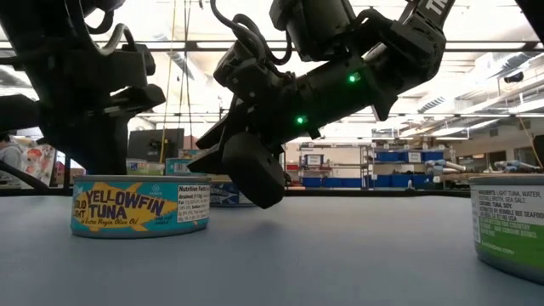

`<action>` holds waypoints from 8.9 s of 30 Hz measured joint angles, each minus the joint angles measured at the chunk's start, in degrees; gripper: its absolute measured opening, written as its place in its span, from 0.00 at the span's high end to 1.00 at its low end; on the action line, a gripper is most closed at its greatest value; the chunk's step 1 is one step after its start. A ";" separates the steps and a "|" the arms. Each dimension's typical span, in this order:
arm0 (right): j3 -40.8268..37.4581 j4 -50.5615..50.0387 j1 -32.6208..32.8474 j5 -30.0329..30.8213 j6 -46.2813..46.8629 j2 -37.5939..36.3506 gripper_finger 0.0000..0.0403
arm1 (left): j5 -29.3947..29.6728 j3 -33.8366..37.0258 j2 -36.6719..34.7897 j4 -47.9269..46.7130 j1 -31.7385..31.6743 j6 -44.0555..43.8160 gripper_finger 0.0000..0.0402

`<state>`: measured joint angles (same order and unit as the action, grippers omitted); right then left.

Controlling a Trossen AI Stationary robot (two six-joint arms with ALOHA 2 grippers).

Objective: Stack canned seafood by type on shelf
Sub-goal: Stack the green tuna can on top of the other green tuna can on the shelf, then stack the yellow blue tuna can on top of the other yellow blue tuna can on the shelf

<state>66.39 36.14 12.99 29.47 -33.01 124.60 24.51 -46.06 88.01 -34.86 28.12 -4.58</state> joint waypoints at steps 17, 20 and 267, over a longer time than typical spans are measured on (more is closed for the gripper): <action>0.02 -4.36 0.88 -5.17 -4.44 -0.17 0.31 | -1.43 -8.11 0.15 -1.73 -6.02 -0.15 1.00; 0.02 -4.25 0.24 -4.48 -4.43 -0.17 0.29 | -2.53 -9.13 0.15 -0.10 -7.64 -0.15 1.00; -15.19 -12.44 6.82 17.44 10.46 -26.36 0.99 | 18.34 -16.28 -0.99 -22.33 -60.98 11.48 0.64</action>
<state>51.20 23.70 19.81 46.92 -22.56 98.24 42.85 -62.35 87.02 -57.19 -32.86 6.90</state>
